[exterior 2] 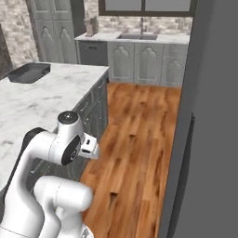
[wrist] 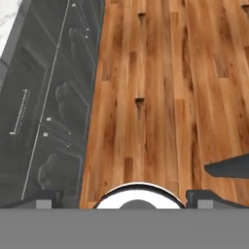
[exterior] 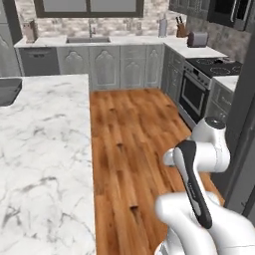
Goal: Place the cold items (orange and lemon wedge) from the fridge in one tupperware on the dining counter. Place the warm items (kebab skewer and hot dog) in the stove area in another tupperware.
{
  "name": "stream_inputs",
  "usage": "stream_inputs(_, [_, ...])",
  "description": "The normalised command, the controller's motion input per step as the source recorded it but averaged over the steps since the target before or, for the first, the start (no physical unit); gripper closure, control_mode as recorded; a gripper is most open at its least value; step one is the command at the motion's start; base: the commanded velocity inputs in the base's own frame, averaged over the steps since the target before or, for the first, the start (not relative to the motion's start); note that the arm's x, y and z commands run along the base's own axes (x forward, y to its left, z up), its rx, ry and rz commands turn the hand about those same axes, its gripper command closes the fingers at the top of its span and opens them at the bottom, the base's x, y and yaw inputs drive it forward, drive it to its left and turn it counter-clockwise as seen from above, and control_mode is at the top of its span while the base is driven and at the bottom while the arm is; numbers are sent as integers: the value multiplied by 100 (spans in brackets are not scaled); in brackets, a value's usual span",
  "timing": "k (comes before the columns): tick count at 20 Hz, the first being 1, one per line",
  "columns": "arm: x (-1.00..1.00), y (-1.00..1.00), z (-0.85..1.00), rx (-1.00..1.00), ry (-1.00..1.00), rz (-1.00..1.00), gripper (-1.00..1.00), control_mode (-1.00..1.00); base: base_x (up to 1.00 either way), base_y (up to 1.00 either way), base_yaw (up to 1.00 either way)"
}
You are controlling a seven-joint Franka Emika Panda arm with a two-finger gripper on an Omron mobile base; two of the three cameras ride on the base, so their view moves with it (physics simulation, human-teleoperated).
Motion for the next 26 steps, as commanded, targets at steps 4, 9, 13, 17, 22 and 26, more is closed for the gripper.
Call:
stream_inputs(4, [0, 0, 0, 0, 0, 0, -100, 100, 67, 21, -34])
stream_inputs(9, [0, 0, 0, 0, 0, 0, -100, 100, 75, 42, -43])
stream_inputs(13, [0, 0, 0, 0, 0, 0, -100, 100, 74, 52, -49])
stream_inputs(17, [0, 0, 0, 0, 0, 0, -100, 100, 56, 37, -62])
stream_inputs(22, [0, 0, 0, 0, 0, 0, -100, 100, 47, 38, -75])
stream_inputs(26, [0, 0, 0, 0, 0, 0, -100, 100, 51, 54, -74])
